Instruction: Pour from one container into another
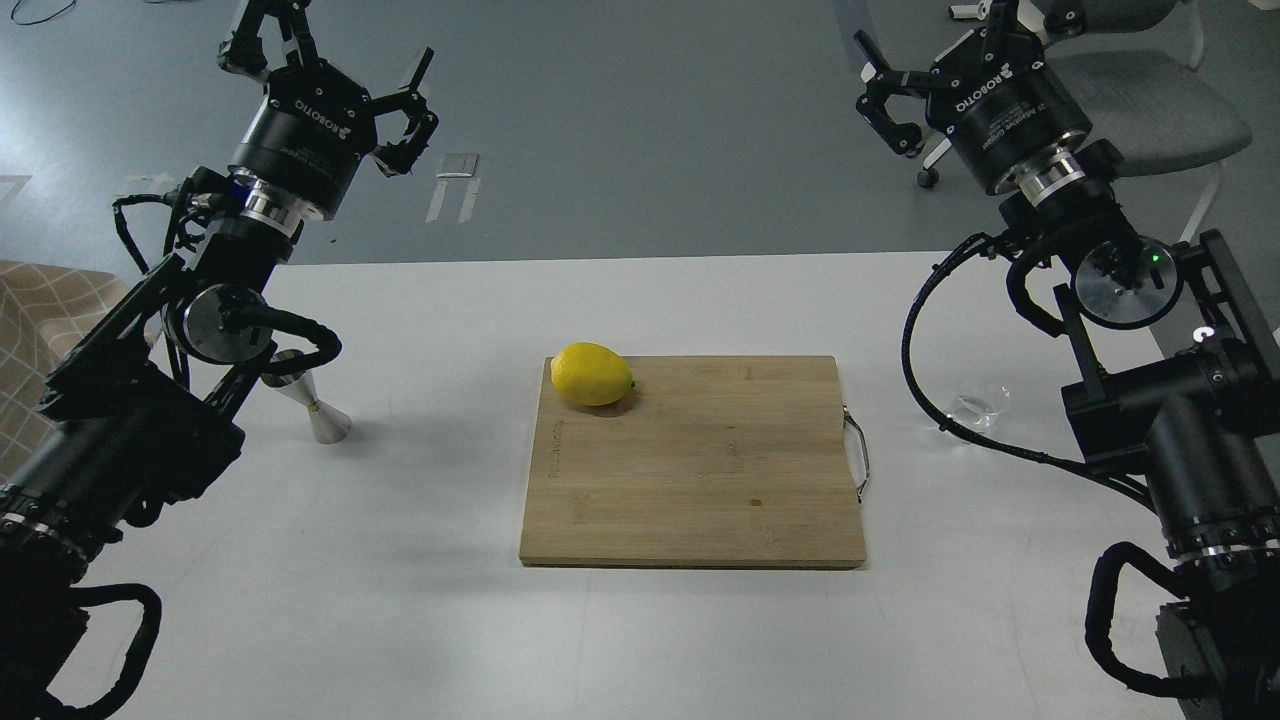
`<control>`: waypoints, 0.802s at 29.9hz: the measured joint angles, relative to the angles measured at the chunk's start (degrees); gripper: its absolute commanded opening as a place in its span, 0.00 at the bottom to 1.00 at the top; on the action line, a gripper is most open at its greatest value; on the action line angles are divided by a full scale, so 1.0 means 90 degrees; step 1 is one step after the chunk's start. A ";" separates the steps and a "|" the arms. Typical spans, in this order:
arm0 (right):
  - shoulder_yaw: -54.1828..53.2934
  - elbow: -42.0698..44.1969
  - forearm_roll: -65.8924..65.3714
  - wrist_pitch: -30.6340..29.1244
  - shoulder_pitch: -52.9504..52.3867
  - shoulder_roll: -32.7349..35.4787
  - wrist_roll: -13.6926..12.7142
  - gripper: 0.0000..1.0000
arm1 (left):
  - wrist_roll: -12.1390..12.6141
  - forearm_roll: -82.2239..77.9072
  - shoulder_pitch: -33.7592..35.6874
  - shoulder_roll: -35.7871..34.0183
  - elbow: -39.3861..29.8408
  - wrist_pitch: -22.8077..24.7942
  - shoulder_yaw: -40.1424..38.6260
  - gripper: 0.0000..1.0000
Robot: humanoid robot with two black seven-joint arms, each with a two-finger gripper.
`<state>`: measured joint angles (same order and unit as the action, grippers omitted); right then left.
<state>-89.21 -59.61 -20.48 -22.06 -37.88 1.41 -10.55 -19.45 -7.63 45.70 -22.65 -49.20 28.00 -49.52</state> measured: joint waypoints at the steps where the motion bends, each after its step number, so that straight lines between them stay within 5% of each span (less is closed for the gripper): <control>1: 0.0000 0.0001 0.0000 0.0000 0.0000 0.0000 0.0000 1.00 | -0.0010 -0.0007 0.0000 0.0000 0.0000 0.0000 0.0002 0.98; 18: 0.0000 -0.0017 0.0000 0.0000 0.0000 -0.0010 0.0000 1.00 | -0.0741 -0.1795 0.0007 -0.0873 -0.0681 -0.0003 0.0021 0.98; 24: 0.0000 -0.0024 0.0000 0.0006 0.0000 -0.0010 0.0000 1.00 | -0.0945 -0.3368 -0.0136 -0.1613 -0.1727 -0.0901 0.0097 0.98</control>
<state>-89.21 -59.82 -20.48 -22.00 -37.88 1.32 -10.55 -27.95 -37.94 44.48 -37.17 -64.75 19.89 -48.65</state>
